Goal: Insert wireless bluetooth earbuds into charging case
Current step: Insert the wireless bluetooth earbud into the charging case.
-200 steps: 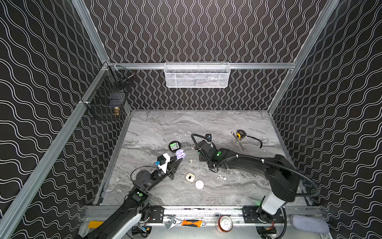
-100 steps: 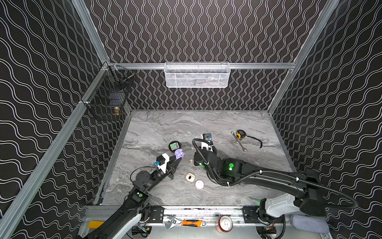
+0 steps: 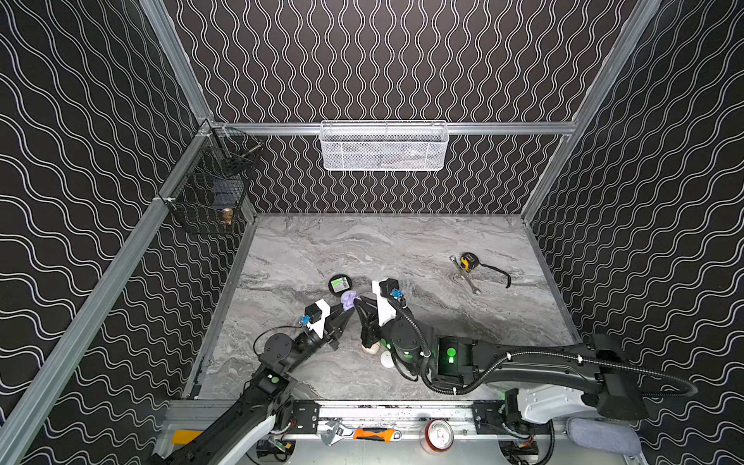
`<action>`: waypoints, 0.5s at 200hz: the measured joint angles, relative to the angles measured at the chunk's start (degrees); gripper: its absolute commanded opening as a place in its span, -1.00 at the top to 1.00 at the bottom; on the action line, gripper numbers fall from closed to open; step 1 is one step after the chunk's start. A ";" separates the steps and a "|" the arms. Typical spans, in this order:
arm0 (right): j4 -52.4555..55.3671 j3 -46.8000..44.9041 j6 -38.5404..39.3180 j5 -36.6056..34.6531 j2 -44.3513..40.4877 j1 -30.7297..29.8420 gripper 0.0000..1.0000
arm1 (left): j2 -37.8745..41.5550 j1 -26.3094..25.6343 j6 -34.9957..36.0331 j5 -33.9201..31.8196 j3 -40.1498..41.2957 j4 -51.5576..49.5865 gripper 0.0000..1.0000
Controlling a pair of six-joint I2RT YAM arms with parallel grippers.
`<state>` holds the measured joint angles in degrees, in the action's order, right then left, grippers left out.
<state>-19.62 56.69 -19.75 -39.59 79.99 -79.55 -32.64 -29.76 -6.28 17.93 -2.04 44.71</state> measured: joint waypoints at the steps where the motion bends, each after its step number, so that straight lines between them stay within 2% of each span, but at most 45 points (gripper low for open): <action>1: -0.22 -0.07 0.07 0.00 0.04 0.00 0.79 | 0.00 0.00 0.00 0.02 0.02 0.04 1.00; 100: -19.28 -5.68 8.09 1.31 6.08 -0.15 0.77 | 2.75 0.00 -0.87 1.01 0.72 1.97 1.00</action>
<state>-38.89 51.00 -11.66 -38.28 86.06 -79.70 -29.89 -29.76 -7.16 18.94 -1.32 46.68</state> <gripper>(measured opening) 0.149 0.239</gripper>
